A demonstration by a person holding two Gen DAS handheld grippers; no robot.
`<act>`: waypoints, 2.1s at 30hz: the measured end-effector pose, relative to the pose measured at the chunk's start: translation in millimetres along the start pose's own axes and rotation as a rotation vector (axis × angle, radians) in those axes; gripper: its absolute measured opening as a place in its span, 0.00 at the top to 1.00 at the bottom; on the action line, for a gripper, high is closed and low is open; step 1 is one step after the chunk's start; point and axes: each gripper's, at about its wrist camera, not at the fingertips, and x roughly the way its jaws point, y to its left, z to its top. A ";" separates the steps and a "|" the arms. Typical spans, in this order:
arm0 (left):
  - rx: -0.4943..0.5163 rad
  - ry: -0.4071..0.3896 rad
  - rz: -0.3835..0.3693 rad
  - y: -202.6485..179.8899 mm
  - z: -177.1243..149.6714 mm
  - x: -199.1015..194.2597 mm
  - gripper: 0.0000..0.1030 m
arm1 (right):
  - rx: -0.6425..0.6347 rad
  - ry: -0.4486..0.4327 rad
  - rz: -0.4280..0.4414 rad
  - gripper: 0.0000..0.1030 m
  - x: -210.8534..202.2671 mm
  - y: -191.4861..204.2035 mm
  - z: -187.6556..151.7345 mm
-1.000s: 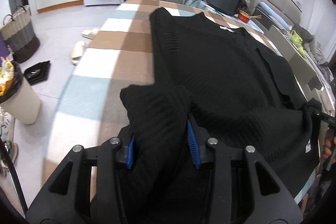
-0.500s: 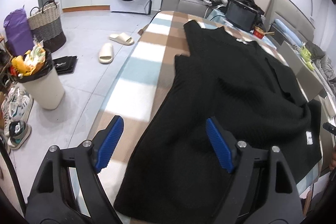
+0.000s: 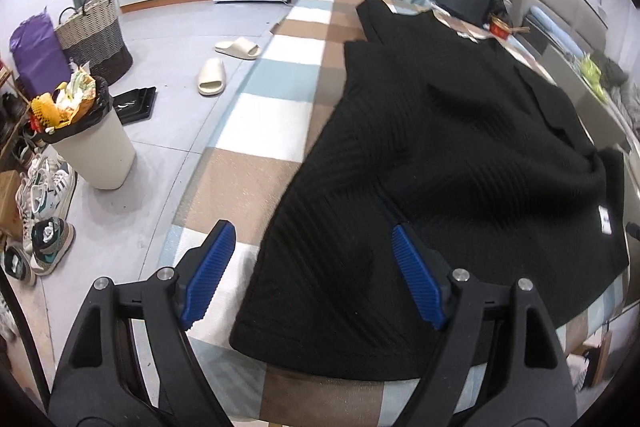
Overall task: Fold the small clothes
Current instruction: 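Open both grippers to release the folded sweater section, then grasp the sweater edge with the right gripper while the left gripper grasps the hem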
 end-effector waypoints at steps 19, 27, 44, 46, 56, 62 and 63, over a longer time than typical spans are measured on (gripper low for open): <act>-0.009 0.042 0.070 2.7 -1.8 15.9 0.24 | -0.136 -0.138 0.265 0.93 -38.7 15.3 -22.2; 0.027 0.015 0.006 0.2 -4.1 11.0 0.69 | -0.145 -0.137 0.279 0.93 -38.6 22.7 -16.6; -0.140 -0.230 -0.144 8.5 44.8 -54.8 0.95 | 0.040 -0.374 0.398 0.99 -67.0 6.1 17.5; -0.145 -0.262 -0.156 7.5 59.0 -61.1 0.95 | 0.068 -0.421 0.389 0.99 -73.6 3.1 26.9; -0.115 -0.217 -0.154 -3.7 93.3 -40.9 0.95 | 0.113 -0.081 0.164 0.58 -17.2 -8.2 27.5; -0.118 -0.180 -0.135 -2.3 90.0 -25.8 0.95 | 0.093 0.000 0.214 0.47 9.5 -6.2 2.7; -0.119 -0.177 -0.131 -2.2 89.9 -25.0 0.95 | 0.089 0.009 0.222 0.56 14.7 -4.0 1.4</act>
